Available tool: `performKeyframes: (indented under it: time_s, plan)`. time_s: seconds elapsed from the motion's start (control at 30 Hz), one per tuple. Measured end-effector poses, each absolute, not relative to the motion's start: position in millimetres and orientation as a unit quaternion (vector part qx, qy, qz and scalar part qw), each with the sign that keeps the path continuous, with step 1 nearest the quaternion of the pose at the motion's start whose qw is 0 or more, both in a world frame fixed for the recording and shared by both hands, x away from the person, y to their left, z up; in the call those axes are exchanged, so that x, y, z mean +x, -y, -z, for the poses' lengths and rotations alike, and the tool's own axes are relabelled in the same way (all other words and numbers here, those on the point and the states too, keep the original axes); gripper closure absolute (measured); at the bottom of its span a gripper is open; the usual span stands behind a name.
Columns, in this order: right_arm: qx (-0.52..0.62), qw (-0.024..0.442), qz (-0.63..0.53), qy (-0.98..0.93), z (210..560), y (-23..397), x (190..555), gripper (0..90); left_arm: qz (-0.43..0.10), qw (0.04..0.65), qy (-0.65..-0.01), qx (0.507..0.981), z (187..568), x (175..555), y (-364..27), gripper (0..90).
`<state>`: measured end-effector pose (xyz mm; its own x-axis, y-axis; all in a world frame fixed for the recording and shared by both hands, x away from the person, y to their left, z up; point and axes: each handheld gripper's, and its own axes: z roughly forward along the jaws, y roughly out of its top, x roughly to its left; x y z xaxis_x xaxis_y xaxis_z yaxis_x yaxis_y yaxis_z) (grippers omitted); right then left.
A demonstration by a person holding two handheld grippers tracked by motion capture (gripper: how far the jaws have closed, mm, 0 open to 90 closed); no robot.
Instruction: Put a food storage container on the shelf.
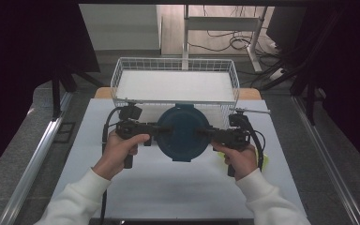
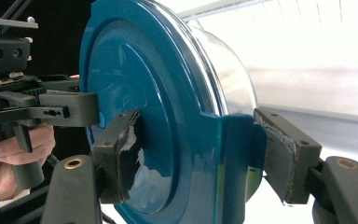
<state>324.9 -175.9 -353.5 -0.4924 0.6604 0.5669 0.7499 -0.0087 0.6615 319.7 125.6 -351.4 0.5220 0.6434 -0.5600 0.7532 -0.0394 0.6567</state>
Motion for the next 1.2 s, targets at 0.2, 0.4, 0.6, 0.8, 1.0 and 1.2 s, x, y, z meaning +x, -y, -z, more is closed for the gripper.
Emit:
performKeyframes:
  time_s: [0.2, 0.4, 0.6, 0.8, 1.0, 1.2]
  plan:
    - [-0.501, 0.041, 0.505, 0.701, 345, 176, 329, 33.6, 0.052, 0.496, -0.483, 0.719, 343, 324, -125, 36.3]
    - [-0.499, 0.040, 0.508, 0.700, 337, 176, 332, 33.4, 0.046, 0.499, -0.481, 0.720, 334, 326, -124, 36.4]
    - [-0.499, 0.038, 0.510, 0.700, 329, 176, 337, 33.4, 0.045, 0.501, -0.479, 0.720, 328, 331, -125, 36.4]
    - [-0.496, 0.034, 0.511, 0.701, 322, 175, 341, 33.4, 0.041, 0.502, -0.475, 0.722, 320, 337, -126, 36.4]
    - [-0.495, 0.029, 0.513, 0.700, 314, 174, 348, 33.4, 0.040, 0.505, -0.472, 0.722, 312, 344, -127, 36.4]
    - [-0.493, 0.025, 0.514, 0.702, 305, 173, 353, 33.4, 0.039, 0.507, -0.470, 0.722, 305, 349, -128, 36.4]
